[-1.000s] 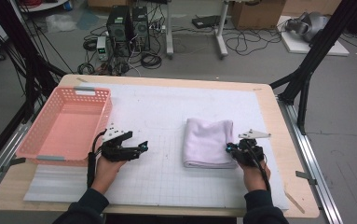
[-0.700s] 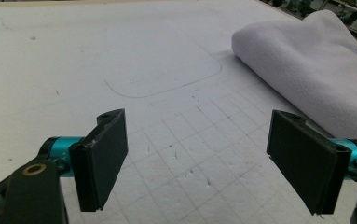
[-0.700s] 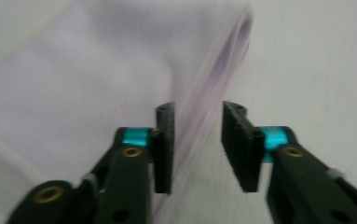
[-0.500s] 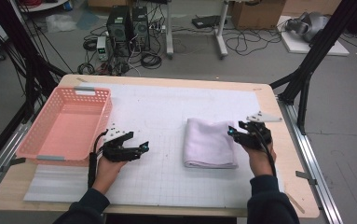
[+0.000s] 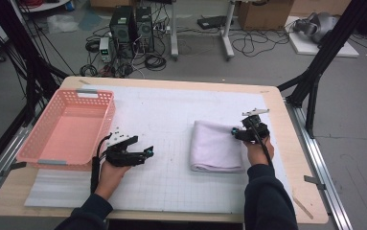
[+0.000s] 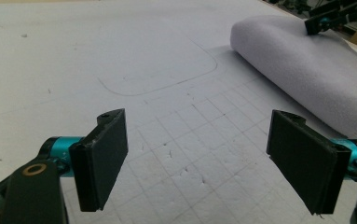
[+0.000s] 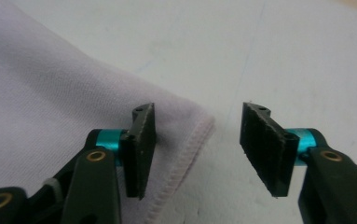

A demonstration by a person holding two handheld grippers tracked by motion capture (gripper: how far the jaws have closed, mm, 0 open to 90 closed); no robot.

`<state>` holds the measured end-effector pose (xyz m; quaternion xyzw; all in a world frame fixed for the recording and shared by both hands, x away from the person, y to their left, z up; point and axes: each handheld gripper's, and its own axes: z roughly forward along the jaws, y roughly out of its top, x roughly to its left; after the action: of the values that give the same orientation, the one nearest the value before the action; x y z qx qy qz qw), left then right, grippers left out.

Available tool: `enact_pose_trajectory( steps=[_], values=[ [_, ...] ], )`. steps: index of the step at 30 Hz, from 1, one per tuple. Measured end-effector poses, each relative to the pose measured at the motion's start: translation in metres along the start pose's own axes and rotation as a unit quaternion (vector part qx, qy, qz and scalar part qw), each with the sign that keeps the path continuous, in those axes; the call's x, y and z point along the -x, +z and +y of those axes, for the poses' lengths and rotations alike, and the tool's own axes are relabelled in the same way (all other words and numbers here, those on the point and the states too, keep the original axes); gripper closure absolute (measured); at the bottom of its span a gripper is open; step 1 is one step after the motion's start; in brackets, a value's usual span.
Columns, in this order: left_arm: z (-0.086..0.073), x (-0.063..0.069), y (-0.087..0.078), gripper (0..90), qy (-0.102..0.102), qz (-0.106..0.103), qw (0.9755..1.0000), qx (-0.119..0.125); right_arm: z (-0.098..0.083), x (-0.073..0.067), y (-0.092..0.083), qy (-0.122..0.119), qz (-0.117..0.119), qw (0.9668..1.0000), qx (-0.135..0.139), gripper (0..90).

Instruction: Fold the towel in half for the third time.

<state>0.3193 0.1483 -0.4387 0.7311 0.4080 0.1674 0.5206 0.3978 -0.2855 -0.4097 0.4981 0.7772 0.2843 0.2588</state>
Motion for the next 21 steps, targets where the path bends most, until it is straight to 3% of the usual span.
enact_pose_trajectory(
  steps=[2, 3, 6, 8, 11, 14, 17, 21],
  values=[
    [0.000, 0.000, 0.000, 20.8, 0.000, -0.001, 1.0000, 0.000, 0.005, 0.000, -0.005, -0.009, 0.024, 0.9993, 0.029, 45.1],
    [0.000, 0.000, 0.001, 20.8, 0.000, 0.000, 1.0000, -0.001, 0.009, -0.001, -0.006, -0.015, 0.048, 0.9978, 0.043, 45.0],
    [0.000, 0.000, 0.002, 20.8, 0.001, -0.003, 1.0000, -0.001, 0.018, -0.013, 0.000, -0.060, 0.100, 0.9924, 0.039, 45.6],
    [0.000, 0.000, 0.002, 20.8, 0.002, -0.003, 1.0000, -0.003, 0.022, -0.022, 0.009, -0.086, 0.122, 0.9884, 0.031, 46.1],
    [0.000, 0.000, 0.002, 20.8, 0.000, -0.003, 1.0000, -0.002, 0.026, -0.032, 0.023, -0.114, 0.119, 0.9862, 0.010, 56.6],
    [0.000, 0.000, 0.002, 20.8, -0.001, -0.003, 1.0000, -0.001, 0.030, -0.037, 0.034, -0.128, 0.134, 0.9826, -0.005, 76.7],
    [0.000, 0.000, 0.003, 20.8, -0.001, -0.005, 1.0000, -0.001, 0.038, -0.042, 0.039, -0.127, 0.126, 0.9838, 0.001, 79.9],
    [0.000, 0.000, 0.002, 20.8, -0.002, -0.004, 1.0000, -0.001, 0.043, -0.054, 0.044, -0.131, 0.133, 0.9818, 0.032, 78.8]
  ],
)
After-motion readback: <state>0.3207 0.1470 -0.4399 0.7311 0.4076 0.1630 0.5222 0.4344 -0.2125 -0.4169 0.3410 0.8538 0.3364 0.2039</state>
